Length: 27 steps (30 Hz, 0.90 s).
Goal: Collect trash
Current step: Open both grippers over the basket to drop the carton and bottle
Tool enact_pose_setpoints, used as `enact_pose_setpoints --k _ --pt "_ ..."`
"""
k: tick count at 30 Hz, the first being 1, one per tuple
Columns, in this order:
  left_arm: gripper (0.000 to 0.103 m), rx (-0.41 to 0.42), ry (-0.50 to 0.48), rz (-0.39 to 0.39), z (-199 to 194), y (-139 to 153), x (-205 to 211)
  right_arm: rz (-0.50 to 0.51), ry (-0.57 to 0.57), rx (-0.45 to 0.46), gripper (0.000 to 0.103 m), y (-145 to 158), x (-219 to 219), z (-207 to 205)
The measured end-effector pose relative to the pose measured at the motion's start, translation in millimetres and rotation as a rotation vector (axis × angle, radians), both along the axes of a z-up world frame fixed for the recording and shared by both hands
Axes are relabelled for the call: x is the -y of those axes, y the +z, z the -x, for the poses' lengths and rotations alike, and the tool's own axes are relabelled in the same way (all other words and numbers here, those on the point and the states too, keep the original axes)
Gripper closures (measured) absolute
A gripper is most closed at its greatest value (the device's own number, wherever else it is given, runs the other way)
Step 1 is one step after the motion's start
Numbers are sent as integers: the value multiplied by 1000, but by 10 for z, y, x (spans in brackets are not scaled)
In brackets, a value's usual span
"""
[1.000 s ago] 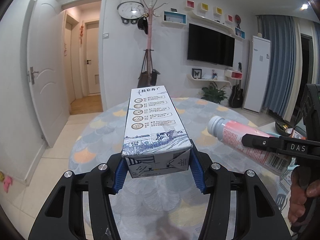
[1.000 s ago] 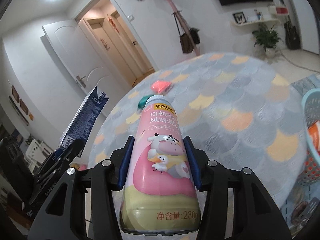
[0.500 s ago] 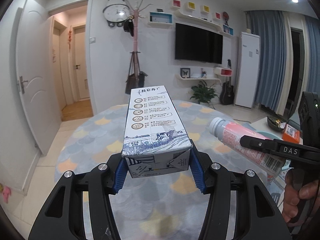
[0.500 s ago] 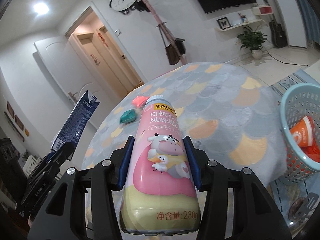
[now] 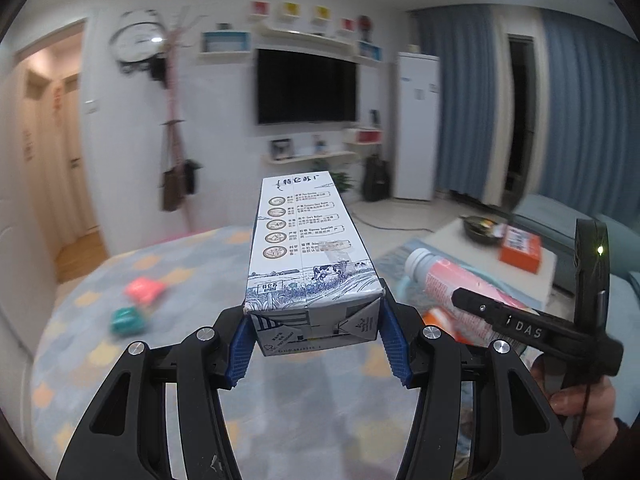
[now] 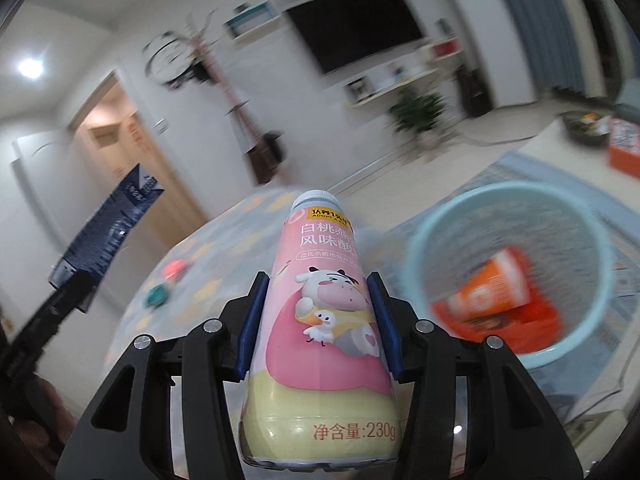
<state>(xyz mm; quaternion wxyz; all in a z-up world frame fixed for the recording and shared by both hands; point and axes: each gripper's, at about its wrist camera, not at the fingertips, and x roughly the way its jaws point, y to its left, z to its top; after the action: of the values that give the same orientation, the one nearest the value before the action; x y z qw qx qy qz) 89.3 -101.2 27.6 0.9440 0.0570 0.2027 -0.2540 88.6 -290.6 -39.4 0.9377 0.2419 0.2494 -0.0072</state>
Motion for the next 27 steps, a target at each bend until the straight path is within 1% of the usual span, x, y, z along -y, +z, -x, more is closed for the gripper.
enact_pose_setpoints --k 2,4,6,8,9,11,13,17,19,20,21,22,23,24,25,27 --pt "51 -6 -50 -15 -41 -37 234 24 -78 3 57 -41 262 93" --pt "51 -24 -106 -34 -120 -96 489 4 -126 -2 57 -110 522 152" --pt "51 -61 -145 -49 -217 -138 706 -16 -170 -13 57 -199 770 177" --pt "51 -111 -193 -45 -317 -194 941 -23 -196 -13 57 -262 926 181" --pt "51 -121 -210 -52 -347 -214 1042 -22 -212 -16 57 -306 1013 161" --pt "51 -121 -247 -81 -388 -271 1291 -26 -234 -25 57 -387 1144 129" --pt "51 -156 -284 -108 -466 -367 1539 -21 -259 -44 57 -475 1253 110" --pt "51 -224 -306 -135 -637 -521 1794 -17 -286 -77 57 -632 1489 57" --pt "50 -230 -317 -159 -667 -589 1928 1 -252 -135 56 -747 1571 -54" --pt "50 -244 -325 -184 -697 -652 2015 8 -244 -164 55 -811 1622 -109" --pt "49 -270 -333 -213 -736 -710 2088 12 -253 -175 54 -844 1659 -129" --pt "49 -297 -336 -247 -771 -782 2166 15 -265 -182 50 -877 1696 -131" --pt "49 -325 -331 -295 -808 -875 2233 14 -278 -179 49 -897 1727 -113" --pt "49 -333 -315 -322 -837 -937 2257 14 -292 -168 49 -902 1751 -80" --pt "48 -332 -307 -323 -868 -937 2259 13 -307 -155 48 -910 1781 -38" --pt "43 -324 -276 -299 -926 -915 2168 3 -318 -152 48 -925 1799 5"
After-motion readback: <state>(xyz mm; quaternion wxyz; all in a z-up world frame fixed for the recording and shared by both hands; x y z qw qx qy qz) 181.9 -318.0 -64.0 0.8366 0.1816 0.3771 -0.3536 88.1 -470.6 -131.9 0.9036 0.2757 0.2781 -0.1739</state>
